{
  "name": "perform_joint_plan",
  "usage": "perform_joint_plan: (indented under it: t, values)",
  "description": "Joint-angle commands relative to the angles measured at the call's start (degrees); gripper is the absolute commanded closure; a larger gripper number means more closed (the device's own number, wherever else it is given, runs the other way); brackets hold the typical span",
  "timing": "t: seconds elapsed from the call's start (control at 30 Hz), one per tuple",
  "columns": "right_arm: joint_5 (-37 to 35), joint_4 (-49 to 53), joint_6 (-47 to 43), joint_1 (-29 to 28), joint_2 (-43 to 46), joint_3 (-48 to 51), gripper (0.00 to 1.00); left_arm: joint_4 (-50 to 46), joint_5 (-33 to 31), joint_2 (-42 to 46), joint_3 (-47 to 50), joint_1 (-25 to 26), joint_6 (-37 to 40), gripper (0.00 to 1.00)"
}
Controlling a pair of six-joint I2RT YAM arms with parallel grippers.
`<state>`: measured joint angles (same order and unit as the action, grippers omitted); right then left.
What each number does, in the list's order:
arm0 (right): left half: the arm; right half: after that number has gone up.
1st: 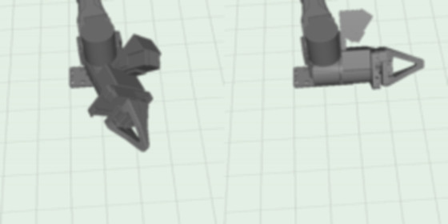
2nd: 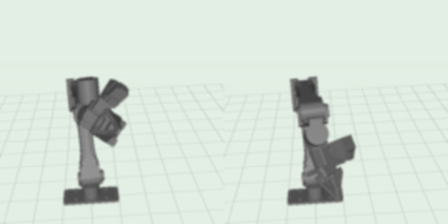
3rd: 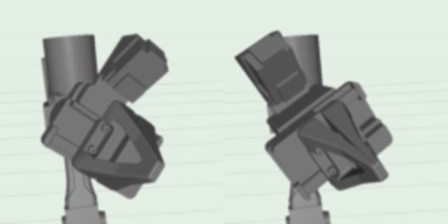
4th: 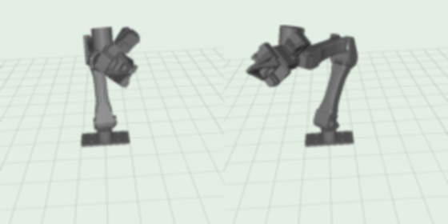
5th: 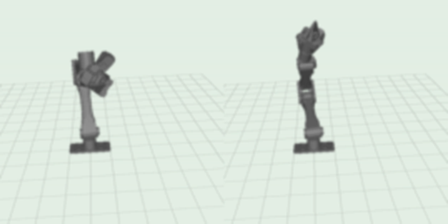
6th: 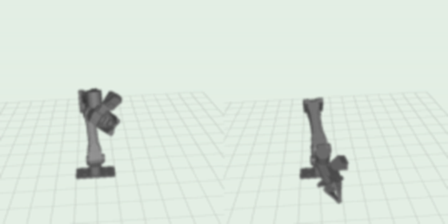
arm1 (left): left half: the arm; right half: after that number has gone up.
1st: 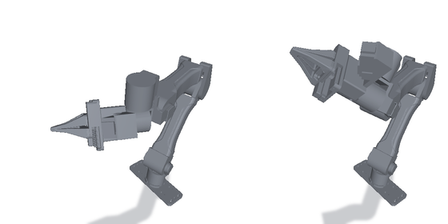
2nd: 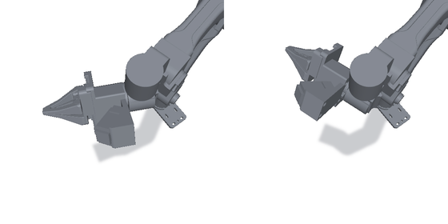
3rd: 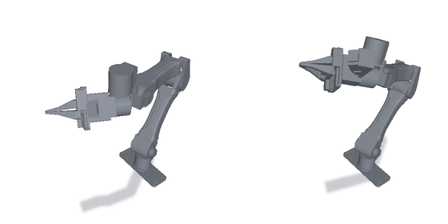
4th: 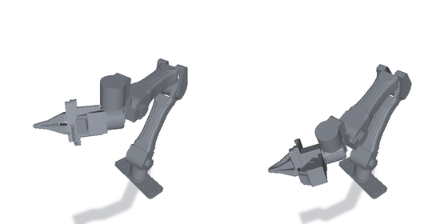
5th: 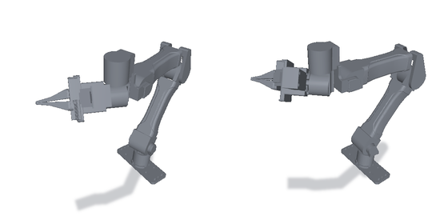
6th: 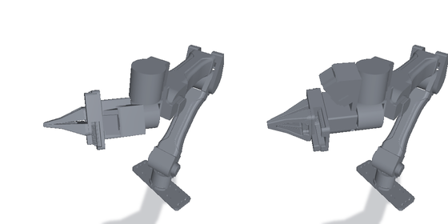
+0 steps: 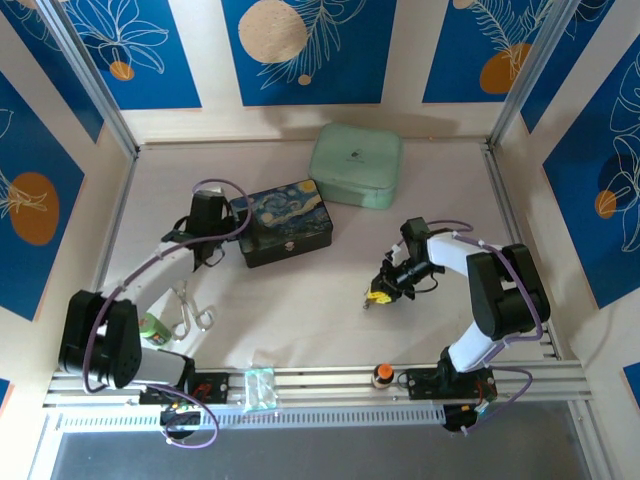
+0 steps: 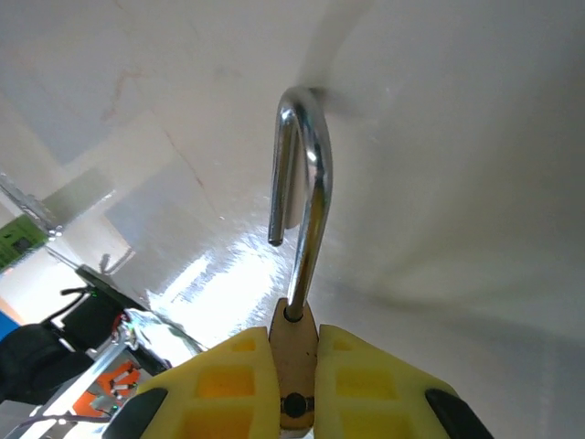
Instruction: Unlock the padlock with the key
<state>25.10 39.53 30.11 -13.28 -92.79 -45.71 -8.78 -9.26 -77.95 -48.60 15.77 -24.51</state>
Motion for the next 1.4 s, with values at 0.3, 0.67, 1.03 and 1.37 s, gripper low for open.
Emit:
perform_joint_plan:
  t: [0.3, 0.67, 1.03, 1.37]
  values:
    - [-15.77, 12.94, -4.51, -0.15, 0.88, -7.34, 0.79, -3.9, 0.87, 7.25, 2.35, -0.83, -0.36, 0.01]
    - [-17.28, 11.45, -4.24, -0.01, 1.54, -6.06, 0.72, -4.5, 0.07, 9.32, 3.51, -1.21, -0.27, 0.0]
    - [-30.29, 12.03, -2.36, -3.65, 11.13, -11.59, 0.35, -2.14, -12.93, 14.72, 8.95, -1.79, 4.44, 0.01]
    - [-44.2, -20.07, -9.37, 1.29, 25.3, 0.12, 0.09, 14.84, -21.52, 14.99, 19.3, -2.79, 11.49, 0.01]
